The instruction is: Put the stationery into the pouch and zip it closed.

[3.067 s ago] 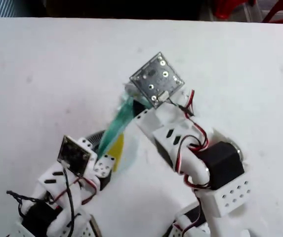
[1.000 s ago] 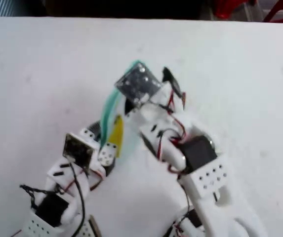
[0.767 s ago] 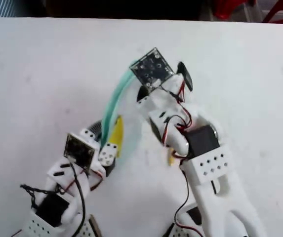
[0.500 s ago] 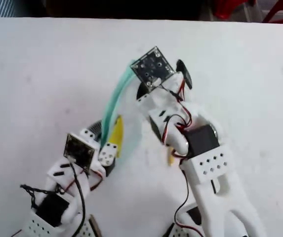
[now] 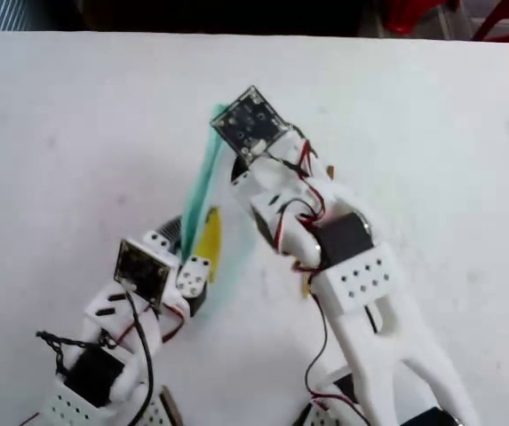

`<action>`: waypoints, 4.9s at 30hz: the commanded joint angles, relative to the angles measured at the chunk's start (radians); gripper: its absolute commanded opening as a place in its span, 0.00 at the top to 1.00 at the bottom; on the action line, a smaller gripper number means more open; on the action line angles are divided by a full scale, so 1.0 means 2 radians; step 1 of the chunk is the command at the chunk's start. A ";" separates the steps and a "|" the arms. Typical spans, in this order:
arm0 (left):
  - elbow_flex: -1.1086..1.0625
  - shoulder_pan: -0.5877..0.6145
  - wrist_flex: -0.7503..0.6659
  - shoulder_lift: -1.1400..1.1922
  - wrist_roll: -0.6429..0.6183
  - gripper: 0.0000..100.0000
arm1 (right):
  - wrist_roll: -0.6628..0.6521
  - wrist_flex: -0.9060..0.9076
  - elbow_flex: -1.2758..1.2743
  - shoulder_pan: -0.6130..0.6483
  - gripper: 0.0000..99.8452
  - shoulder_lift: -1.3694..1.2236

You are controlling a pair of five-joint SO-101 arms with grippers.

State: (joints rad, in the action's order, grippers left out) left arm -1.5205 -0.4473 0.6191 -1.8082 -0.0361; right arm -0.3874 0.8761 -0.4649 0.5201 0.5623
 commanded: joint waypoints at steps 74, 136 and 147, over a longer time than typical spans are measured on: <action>0.061 -0.030 0.080 -0.007 -0.012 0.98 | -0.081 0.369 0.120 0.278 0.98 0.146; 0.144 -0.031 0.154 -0.007 0.013 0.98 | 0.021 0.228 0.099 -0.009 0.98 0.210; 0.078 -0.030 0.069 -0.007 0.020 0.98 | 0.020 0.182 -0.028 -0.011 0.98 0.211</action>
State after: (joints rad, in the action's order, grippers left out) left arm -1.3794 -0.4948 0.8032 -1.8067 -0.0008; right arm -0.3521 1.2628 -0.4956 0.5079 0.9797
